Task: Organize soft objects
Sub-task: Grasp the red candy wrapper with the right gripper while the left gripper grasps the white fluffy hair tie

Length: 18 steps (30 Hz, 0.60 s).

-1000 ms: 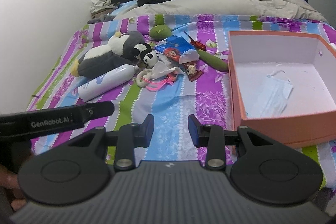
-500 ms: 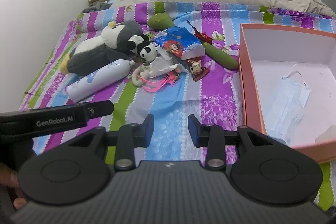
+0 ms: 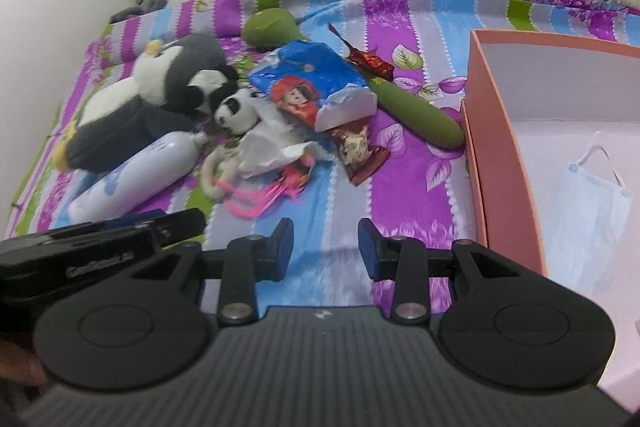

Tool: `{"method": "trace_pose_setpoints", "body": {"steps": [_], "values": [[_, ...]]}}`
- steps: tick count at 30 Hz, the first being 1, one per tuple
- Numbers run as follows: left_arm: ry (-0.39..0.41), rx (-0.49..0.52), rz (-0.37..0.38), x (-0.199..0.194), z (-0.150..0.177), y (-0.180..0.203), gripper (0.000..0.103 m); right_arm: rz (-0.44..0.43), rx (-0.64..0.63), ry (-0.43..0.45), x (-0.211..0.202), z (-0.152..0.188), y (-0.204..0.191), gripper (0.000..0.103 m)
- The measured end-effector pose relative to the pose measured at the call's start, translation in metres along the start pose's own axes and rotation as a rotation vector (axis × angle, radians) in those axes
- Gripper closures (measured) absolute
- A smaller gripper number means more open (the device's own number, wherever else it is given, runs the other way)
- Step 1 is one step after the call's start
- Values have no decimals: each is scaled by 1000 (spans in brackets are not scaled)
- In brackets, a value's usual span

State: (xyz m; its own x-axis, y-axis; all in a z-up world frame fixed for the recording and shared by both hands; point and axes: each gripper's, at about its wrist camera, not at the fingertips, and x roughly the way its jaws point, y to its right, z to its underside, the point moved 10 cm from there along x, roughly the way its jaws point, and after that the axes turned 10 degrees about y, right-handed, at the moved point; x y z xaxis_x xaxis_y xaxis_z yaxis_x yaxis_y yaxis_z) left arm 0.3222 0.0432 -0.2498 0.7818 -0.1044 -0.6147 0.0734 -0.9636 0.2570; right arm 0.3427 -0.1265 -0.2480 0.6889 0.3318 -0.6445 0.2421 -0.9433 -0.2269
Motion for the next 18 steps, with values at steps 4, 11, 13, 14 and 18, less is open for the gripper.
{"method": "trace_pose_setpoints", "body": {"steps": [4, 11, 13, 14, 18], "values": [[-1, 9, -15, 26, -7, -9, 60, 23, 4, -9, 29, -7, 5, 64], [17, 14, -61, 72, -13, -27, 60, 75, 5, -29, 78, -16, 19, 64], [28, 35, -87, 81, -13, -31, 60, 88, 1, -44, 89, -18, 23, 64], [24, 44, -91, 86, -12, -32, 60, 89, -3, -49, 94, -19, 24, 64], [2, 35, -90, 102, -6, -39, 64, 103, -37, -37, 109, -26, 25, 60]]}}
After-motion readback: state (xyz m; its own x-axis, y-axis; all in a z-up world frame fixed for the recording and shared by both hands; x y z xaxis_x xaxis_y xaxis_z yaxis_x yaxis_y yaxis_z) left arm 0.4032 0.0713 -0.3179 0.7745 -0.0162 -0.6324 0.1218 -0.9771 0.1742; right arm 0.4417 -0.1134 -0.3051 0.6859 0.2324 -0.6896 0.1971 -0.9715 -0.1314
